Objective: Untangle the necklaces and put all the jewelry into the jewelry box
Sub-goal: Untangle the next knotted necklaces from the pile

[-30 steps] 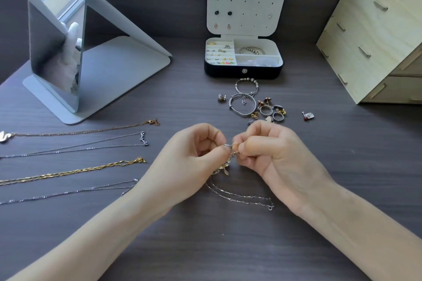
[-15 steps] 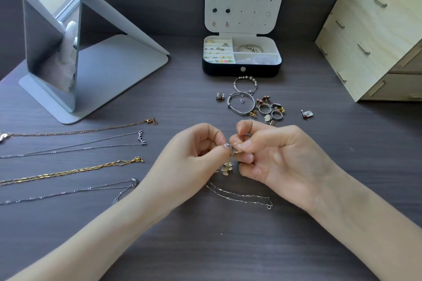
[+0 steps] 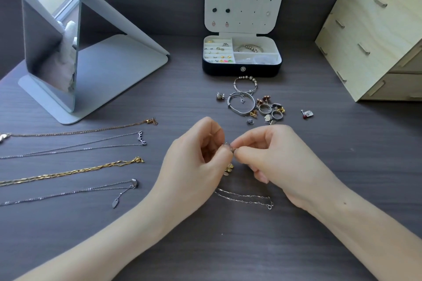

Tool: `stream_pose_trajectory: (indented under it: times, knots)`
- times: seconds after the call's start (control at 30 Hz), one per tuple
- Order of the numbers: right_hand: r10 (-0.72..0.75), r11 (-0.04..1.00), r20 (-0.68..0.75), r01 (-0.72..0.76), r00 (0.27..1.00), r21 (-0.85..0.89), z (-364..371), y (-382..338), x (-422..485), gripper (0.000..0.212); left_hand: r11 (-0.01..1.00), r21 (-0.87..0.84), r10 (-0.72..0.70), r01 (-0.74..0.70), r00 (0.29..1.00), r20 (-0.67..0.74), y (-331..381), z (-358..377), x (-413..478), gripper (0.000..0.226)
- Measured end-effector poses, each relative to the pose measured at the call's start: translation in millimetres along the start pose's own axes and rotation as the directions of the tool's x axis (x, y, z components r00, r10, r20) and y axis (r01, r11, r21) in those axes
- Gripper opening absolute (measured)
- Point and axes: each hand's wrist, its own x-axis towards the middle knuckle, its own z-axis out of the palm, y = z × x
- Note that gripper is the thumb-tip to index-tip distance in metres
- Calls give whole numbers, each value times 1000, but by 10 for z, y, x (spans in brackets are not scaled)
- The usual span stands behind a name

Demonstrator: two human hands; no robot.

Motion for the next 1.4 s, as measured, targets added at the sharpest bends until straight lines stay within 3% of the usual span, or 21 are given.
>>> stream_pose_trajectory:
  times: [0.13, 0.6, 0.77, 0.83, 1.17, 1.3, 1.4]
  knots:
    - [14, 999, -21, -13, 1000, 29, -2, 7, 12, 12, 998, 62, 11, -9, 1000, -29, 15, 12, -5, 19]
    - [-15, 895, 35, -2, 999, 447, -34, 19, 90, 12, 986, 142, -77, 86, 995, -68, 21, 14, 60, 15]
    - [-33, 871, 30, 14, 999, 490, -28, 25, 93, 17, 975, 220, -16, 25, 999, -43, 26, 16, 67, 19]
    - [-38, 878, 45, 12, 998, 479, -21, 22, 89, 12, 973, 230, 6, 4, 999, -40, 31, 15, 64, 19]
    - [38, 933, 29, -46, 999, 356, -23, 34, 84, 26, 970, 237, 64, -57, 998, -21, -5, 19, 60, 41]
    - [29, 939, -8, -24, 1000, 342, -38, 31, 92, 23, 959, 271, 88, -87, 996, 9, -37, 3, 51, 37]
    - [-41, 982, -39, 48, 998, 184, -46, 44, 93, 20, 950, 297, 88, -95, 995, 38, -72, -7, 44, 29]
